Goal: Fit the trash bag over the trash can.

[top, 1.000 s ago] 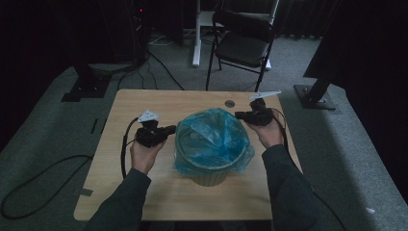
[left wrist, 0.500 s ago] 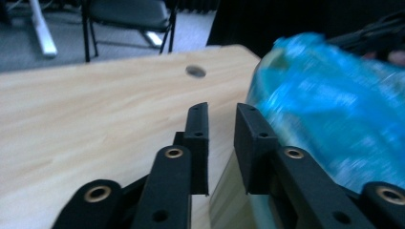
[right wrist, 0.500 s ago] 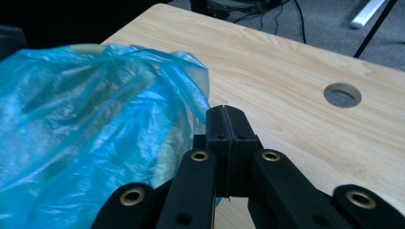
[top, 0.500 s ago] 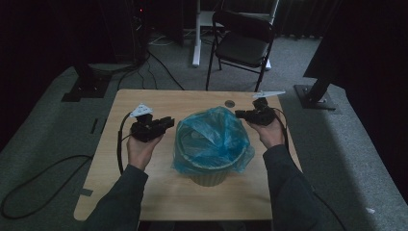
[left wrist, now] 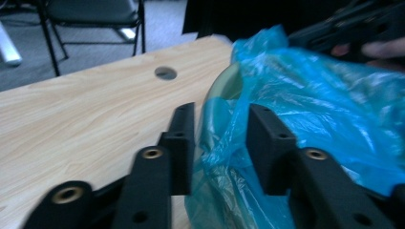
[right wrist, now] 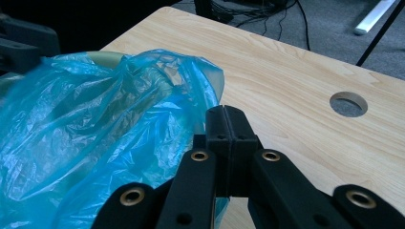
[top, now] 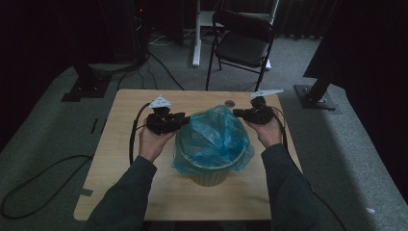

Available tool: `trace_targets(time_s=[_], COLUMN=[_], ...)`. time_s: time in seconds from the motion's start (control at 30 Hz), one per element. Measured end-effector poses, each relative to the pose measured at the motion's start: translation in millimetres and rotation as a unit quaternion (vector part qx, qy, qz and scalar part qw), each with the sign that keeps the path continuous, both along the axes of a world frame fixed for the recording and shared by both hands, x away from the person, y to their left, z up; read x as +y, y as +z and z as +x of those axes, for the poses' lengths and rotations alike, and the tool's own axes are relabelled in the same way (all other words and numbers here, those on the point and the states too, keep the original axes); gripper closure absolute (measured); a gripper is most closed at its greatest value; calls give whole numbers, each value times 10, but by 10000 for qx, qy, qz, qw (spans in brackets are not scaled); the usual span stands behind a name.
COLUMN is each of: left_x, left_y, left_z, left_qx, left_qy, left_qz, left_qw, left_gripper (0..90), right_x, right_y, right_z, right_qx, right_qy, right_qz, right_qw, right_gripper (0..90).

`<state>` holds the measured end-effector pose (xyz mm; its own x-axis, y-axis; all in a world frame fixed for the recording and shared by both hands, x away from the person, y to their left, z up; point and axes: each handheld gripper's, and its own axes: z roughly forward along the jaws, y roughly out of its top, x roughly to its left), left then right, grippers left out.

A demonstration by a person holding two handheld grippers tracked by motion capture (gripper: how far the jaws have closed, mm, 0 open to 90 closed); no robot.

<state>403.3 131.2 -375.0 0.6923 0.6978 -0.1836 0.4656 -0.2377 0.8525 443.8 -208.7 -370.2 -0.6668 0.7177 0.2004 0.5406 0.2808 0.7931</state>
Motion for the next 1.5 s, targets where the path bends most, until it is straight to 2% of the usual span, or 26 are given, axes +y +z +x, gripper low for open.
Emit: trace_targets(time_s=[0.07, 0.1, 0.2, 0.23, 0.27, 0.33, 0.4, 0.57, 0.63, 0.67, 0.73, 0.83, 0.93, 1.1, 1.17, 1.2, 1.5], left_x=[-15, -10, -8, 7, 26, 40, 41, 61, 61, 52, 53, 53, 63, 57, 41, 39, 74], left_y=[-6, -8, -4, 6, 24, 35, 31, -57, -57, -130, -172, -221, -234, -249, -272, -279, -382], left_z=[18, 25, 31, 25, 23, 25, 31, 93, 93, 129, 132, 125, 122, 128, 138, 140, 133], left_qx=[-2, 4, -30, -89, -90, -93, -98, 30, 30, 147, 218, 313, 356, 389, 427, 441, 595], left_qy=[103, 120, 157, 163, 233, 261, 362, 529, 529, 543, 518, 462, 472, 471, 489, 485, 466], left_qz=[59, 21, -50, -163, -227, -274, -141, -150, -150, -101, -81, -137, -184, -174, -110, -111, -167], left_qw=[9999, 9999, 9999, 9997, 9994, 9992, 9992, 9985, 9985, 9984, 9984, 9983, 9981, 9980, 9978, 9978, 9970], left_gripper=[766, 801, 818, 827, 897, 898, 899, 900, 900, 900, 900, 900, 895, 889, 887, 888, 889], right_x=[-7, -11, -21, -21, -20, -20, -18, -8, -2, 7, 10, 2, -11, -15, 8, 25, -37], right_y=[7, 10, 16, 16, 16, 16, 15, -11, -19, -57, -88, -130, -154, -200, -223, -255, -383], right_z=[0, 0, 2, 3, 3, 2, 2, 24, 27, 40, 39, 18, 3, -7, -3, 6, -41], right_qx=[-6, -13, -23, -21, -24, -29, -26, 23, 38, 74, 128, 175, 224, 292, 330, 361, 634], right_qy=[-9, -16, -29, -34, -36, -35, -39, -85, -102, -117, -147, -126, -144, -151, -184, -201, -120], right_qz=[13, 18, 28, 33, 34, 34, 32, -28, -63, -167, -236, -233, -206, -294, -431, -595, -617], right_qw=[10000, 10000, 10000, 10000, 10000, 10000, 10000, 10000, 9999, 9998, 9995, 9995, 9994, 9990, 9984, 9974, 9960], right_gripper=[900, 900, 900, 900, 900, 900, 900, 900, 900, 900, 900, 900, 900, 900, 900, 900, 900])
